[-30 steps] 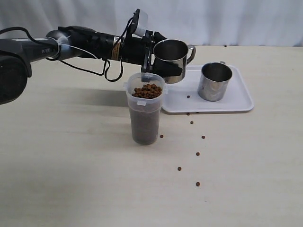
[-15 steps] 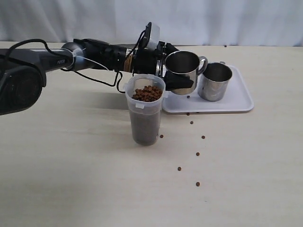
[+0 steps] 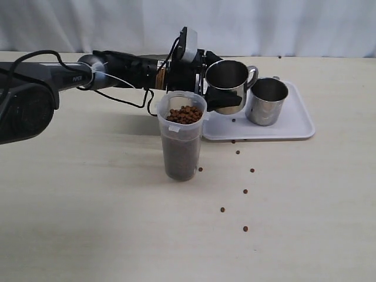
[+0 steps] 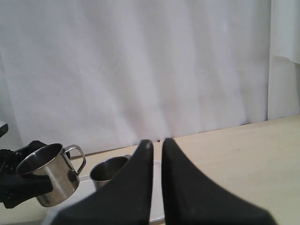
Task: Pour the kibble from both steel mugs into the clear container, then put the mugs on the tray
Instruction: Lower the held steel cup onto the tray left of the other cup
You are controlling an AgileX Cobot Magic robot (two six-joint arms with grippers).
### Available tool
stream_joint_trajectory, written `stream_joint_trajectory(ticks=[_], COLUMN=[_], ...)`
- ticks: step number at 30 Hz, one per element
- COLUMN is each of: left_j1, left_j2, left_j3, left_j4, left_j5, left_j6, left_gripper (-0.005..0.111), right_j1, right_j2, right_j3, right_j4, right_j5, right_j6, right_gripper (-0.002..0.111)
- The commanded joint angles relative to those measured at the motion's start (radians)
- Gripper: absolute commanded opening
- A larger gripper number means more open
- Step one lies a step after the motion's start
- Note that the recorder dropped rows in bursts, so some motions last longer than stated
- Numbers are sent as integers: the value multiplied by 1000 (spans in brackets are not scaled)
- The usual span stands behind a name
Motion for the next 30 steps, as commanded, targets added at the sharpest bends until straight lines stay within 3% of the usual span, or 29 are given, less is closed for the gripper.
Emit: stream_joint_trajectory(ticks=[1,30], left_j1=[-14,-55], left_j2=[-3,21], left_j3=[-8,-8], left_j4=[-37,-124], left_j5=[15,140], left_j6=[29,51], left_gripper=[0,0], right_j1=[-5,-5], right_j2=[-3,-3], right_j3=[3,3], right_j4=[4,4], right_j5=[2,2], right_j6=[1,1], right_gripper=[5,5])
